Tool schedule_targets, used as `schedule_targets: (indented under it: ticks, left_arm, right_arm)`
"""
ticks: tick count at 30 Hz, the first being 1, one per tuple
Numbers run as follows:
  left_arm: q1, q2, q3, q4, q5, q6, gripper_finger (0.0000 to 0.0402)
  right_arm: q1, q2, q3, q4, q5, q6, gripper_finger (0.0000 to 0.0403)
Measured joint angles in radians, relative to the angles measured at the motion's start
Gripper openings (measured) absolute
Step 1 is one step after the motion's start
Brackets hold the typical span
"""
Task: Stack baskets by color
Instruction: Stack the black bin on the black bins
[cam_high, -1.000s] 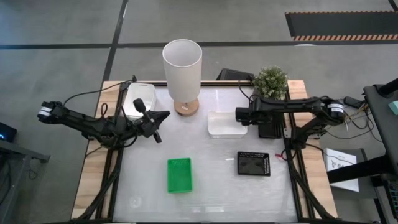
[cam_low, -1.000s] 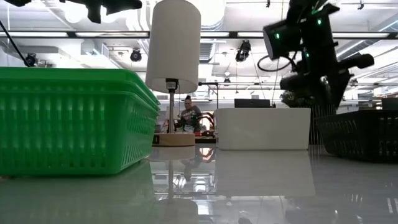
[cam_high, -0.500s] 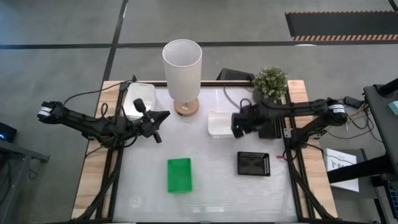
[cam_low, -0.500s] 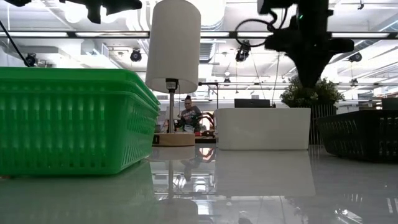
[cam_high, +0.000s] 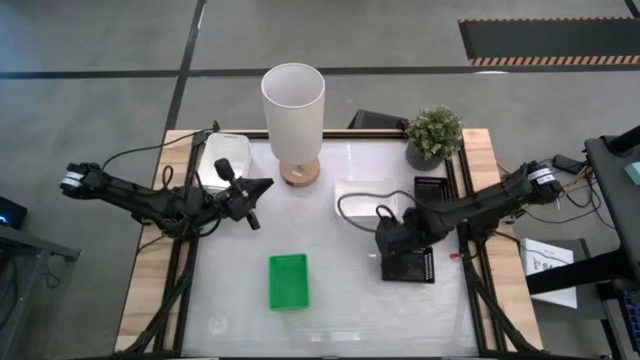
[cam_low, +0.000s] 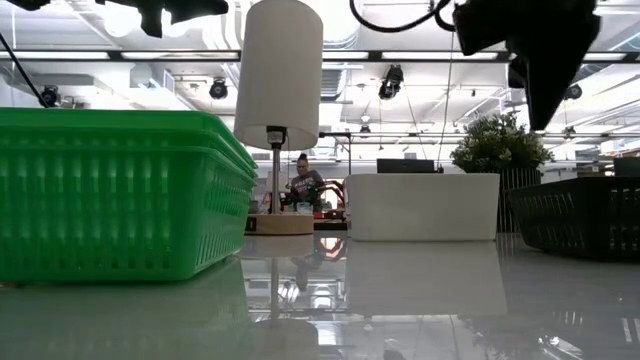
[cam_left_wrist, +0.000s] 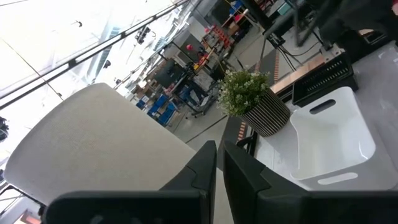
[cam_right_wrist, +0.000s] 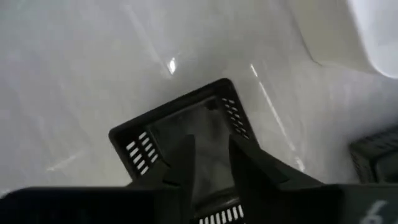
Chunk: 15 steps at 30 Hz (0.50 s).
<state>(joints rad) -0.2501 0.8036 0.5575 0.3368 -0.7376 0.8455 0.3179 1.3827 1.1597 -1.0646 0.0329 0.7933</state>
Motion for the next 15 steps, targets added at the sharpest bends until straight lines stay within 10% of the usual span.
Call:
schedule_targets:
  ticks: [15]
  left_arm:
    - [0.0,0.001,0.0,-0.001,0.0,0.0,0.0011]
  right_arm:
    - [0.05,0.001,-0.208,0.085,0.102,-0.076,0.0158]
